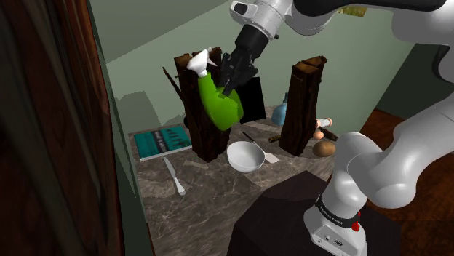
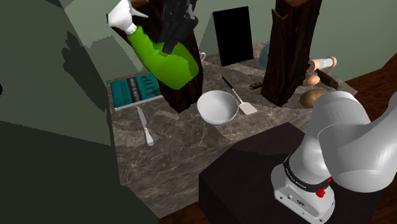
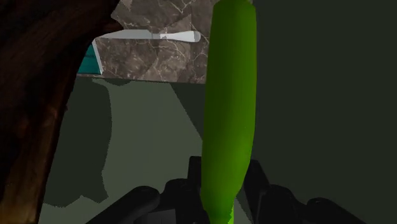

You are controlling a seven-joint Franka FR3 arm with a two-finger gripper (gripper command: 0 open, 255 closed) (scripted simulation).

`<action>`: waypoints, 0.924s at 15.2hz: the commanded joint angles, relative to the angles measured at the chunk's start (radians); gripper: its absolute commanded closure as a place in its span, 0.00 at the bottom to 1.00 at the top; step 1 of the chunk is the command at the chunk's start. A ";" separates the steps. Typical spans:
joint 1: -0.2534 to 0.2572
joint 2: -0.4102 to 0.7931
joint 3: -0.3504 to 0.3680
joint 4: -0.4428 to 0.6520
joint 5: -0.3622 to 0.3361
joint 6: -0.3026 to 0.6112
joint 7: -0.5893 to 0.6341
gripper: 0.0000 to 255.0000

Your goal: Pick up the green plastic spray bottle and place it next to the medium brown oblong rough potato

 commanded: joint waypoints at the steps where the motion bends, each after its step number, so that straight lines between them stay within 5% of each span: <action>1: -0.020 -0.056 -0.020 -0.036 -0.017 -0.027 -0.023 1.00; 14: -0.155 -0.275 -0.225 -0.069 -0.160 -0.271 -0.218 1.00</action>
